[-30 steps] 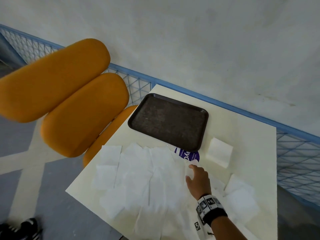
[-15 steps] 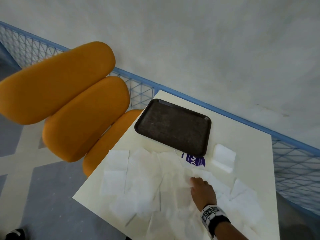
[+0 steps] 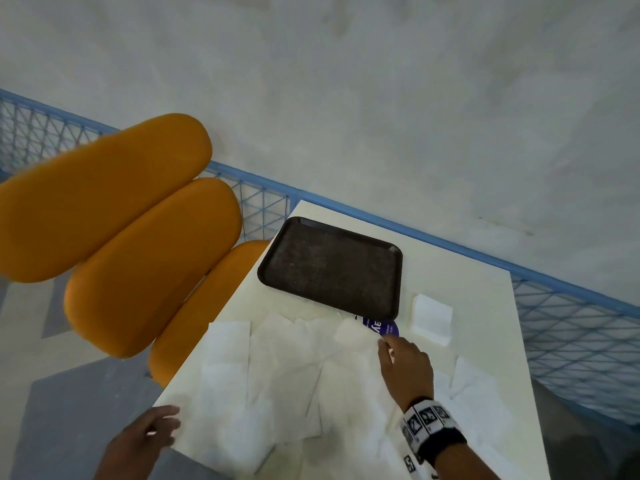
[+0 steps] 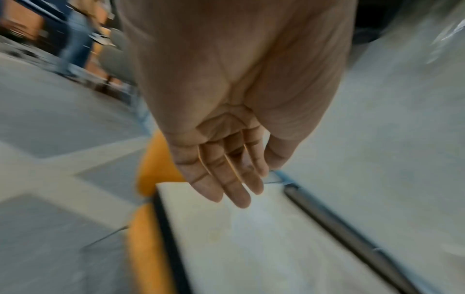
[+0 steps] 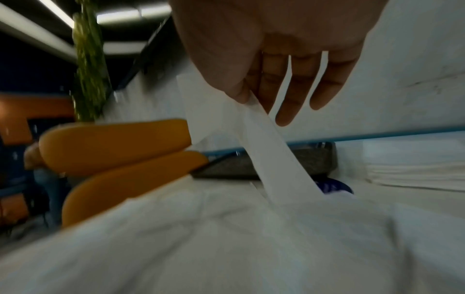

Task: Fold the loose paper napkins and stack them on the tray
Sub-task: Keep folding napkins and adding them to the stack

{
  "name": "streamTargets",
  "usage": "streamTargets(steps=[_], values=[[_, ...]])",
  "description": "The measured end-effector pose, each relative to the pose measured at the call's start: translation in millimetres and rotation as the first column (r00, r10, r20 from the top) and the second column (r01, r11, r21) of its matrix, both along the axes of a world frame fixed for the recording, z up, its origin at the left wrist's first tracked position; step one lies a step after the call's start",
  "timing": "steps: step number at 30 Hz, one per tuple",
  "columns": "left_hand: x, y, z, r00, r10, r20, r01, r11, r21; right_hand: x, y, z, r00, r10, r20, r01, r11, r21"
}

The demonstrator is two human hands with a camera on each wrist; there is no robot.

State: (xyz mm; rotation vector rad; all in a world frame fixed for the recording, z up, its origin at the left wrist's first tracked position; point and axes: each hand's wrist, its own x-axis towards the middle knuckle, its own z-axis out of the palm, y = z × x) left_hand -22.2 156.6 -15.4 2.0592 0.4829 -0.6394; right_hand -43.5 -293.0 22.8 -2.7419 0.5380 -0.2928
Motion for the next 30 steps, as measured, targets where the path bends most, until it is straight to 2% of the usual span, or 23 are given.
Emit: streamTargets(steps=[1, 3, 4, 6, 7, 10, 12, 13, 15, 17, 18, 20, 21, 22, 24, 25, 26, 28, 30], values=[[2.7, -13.7, 15.5, 0.995, -0.092, 0.049, 0.092, 0.996, -0.012, 1.1, 2.6, 7.5, 0.999, -0.009, 0.047, 0.006, 0.997, 0.075], [12.7, -57.0, 47.6, 0.978, -0.150, 0.145, 0.171, 0.974, -0.147, 3.5, 7.1, 22.4, 0.987, 0.008, 0.162, -0.037, 0.983, 0.178], [18.3, -75.8, 65.7, 0.965, -0.162, 0.208, 0.208, 0.952, -0.224, 4.4, 9.5, 30.8, 0.975, 0.023, 0.219, -0.067, 0.979, 0.194], [23.6, -109.5, 86.1, 0.956, -0.196, 0.218, 0.266, 0.894, -0.361, 3.7, 15.2, 49.9, 0.949, 0.070, 0.309, -0.133, 0.973, 0.189], [23.3, -128.6, 95.6, 0.964, -0.222, 0.148, 0.265, 0.851, -0.453, 1.9, 18.2, 58.9, 0.929, 0.116, 0.353, -0.187, 0.966, 0.176], [24.7, -164.4, 115.3, 0.957, -0.259, -0.128, 0.106, 0.727, -0.678, -10.3, 30.1, 77.6, 0.851, 0.353, 0.390, -0.411, 0.908, 0.076], [29.4, -176.2, 124.3, 0.945, -0.254, -0.205, -0.008, 0.610, -0.793, -22.5, 38.5, 80.1, 0.801, 0.486, 0.349, -0.509, 0.860, -0.032], [30.9, -179.8, 129.2, 0.945, -0.253, -0.205, -0.021, 0.579, -0.815, -28.9, 41.6, 77.5, 0.784, 0.517, 0.344, -0.533, 0.844, -0.055], [33.9, -182.2, 133.6, 0.960, -0.261, -0.098, 0.102, 0.655, -0.749, -41.7, 45.9, 70.4, 0.770, 0.513, 0.380, -0.553, 0.833, -0.004], [38.3, -183.9, 135.1, 0.962, -0.263, 0.067, 0.245, 0.738, -0.629, -53.0, 50.4, 67.1, 0.799, 0.452, 0.397, -0.541, 0.829, 0.144], [40.2, -184.4, 136.5, 0.949, -0.278, 0.150, 0.311, 0.744, -0.592, -56.9, 53.4, 68.0, 0.840, 0.392, 0.377, -0.498, 0.832, 0.244], [42.9, -187.0, 142.4, 0.914, -0.304, 0.270, 0.406, 0.721, -0.562, -59.4, 58.9, 75.9, 0.942, 0.195, 0.273, -0.309, 0.822, 0.479], [44.5, -187.4, 146.0, 0.904, -0.296, 0.310, 0.424, 0.723, -0.546, -58.8, 59.8, 80.1, 0.971, 0.091, 0.220, -0.209, 0.765, 0.609], [46.1, -187.7, 148.5, 0.894, -0.280, 0.351, 0.435, 0.733, -0.524, -56.9, 59.5, 84.3, 0.986, 0.004, 0.165, -0.127, 0.659, 0.742], [50.3, -189.3, 152.3, 0.871, -0.256, 0.420, 0.450, 0.758, -0.472, -49.0, 57.7, 94.2, 0.997, -0.068, 0.045, -0.021, 0.319, 0.948], [51.2, -190.2, 154.7, 0.863, -0.257, 0.436, 0.457, 0.765, -0.453, -44.9, 56.9, 99.2, 0.999, -0.053, -0.005, 0.014, 0.176, 0.984], [52.3, -191.3, 155.4, 0.859, -0.256, 0.443, 0.457, 0.774, -0.439, -40.8, 57.1, 105.2, 0.999, -0.018, -0.029, 0.031, 0.103, 0.994], [55.0, -193.9, 156.3, 0.859, -0.248, 0.448, 0.451, 0.782, -0.431, -32.3, 58.0, 113.6, 0.999, 0.036, 0.010, -0.014, 0.105, 0.994], [56.5, -196.1, 157.3, 0.861, -0.227, 0.455, 0.435, 0.792, -0.429, -25.5, 59.4, 120.6, 0.995, 0.042, 0.092, -0.099, 0.201, 0.975]])
